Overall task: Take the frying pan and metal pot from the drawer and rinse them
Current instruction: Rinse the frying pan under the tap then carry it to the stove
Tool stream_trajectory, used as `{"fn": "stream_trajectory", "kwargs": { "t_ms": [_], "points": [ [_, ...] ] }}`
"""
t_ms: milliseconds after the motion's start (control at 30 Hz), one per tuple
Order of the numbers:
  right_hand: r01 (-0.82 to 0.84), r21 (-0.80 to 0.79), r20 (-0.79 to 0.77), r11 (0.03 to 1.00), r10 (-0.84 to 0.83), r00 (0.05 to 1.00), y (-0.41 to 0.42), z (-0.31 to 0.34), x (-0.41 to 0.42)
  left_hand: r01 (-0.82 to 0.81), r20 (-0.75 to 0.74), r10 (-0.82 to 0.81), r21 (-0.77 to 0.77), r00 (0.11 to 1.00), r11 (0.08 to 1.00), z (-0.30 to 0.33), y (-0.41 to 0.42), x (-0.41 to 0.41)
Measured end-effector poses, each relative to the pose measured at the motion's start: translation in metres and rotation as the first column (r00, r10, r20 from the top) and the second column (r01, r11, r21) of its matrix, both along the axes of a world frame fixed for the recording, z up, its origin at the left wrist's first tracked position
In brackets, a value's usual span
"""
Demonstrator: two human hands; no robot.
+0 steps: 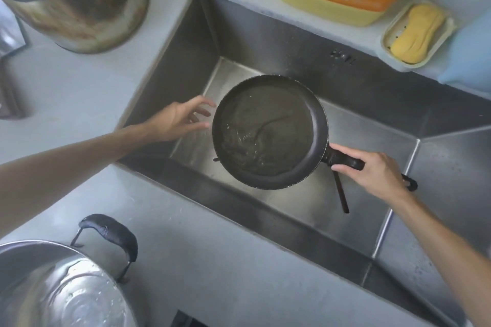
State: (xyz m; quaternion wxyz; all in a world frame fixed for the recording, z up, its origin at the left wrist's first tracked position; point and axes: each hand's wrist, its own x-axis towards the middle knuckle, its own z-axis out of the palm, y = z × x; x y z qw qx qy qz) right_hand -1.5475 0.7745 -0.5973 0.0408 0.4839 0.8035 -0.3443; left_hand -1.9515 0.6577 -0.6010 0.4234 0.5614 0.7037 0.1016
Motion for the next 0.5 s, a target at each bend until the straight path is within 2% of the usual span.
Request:
{"fn": "stream_trajectory", "kwargs": {
  "t_ms": [133,200,267,367,433,500],
  "points": [
    [0.061,0.154,-0.125,0.986,-0.042,0.991,0.003,0.025,0.005,0.002,0.055,-0.008,0.104,0.998,0.995,0.032,-0.001,0.007],
    [0.095,0.231,-0.163,0.968,-0.058,0.985,0.004,0.038,0.009,0.105,0.007,-0.107,0.136,0.994,0.985,0.049,0.0,0.013],
    [0.079,0.348,-0.211,0.934,-0.004,0.978,0.004,0.048,0.01,0.148,-0.063,-0.141,0.141,0.988,0.979,0.056,0.004,0.017],
    [-0.001,0.625,-0.27,0.781,0.217,0.938,0.004,0.052,0.012,0.202,-0.24,-0.139,0.263,0.961,0.943,0.06,0.007,0.022],
    [-0.061,0.779,-0.178,0.624,0.314,0.933,0.005,0.057,0.014,0.302,-0.366,-0.148,0.411,0.919,0.86,0.058,0.003,0.024],
    [-0.074,0.843,-0.116,0.533,0.315,0.942,0.005,0.064,0.016,0.419,-0.453,-0.19,0.481,0.871,0.77,0.058,-0.002,0.021]
  ]
}}
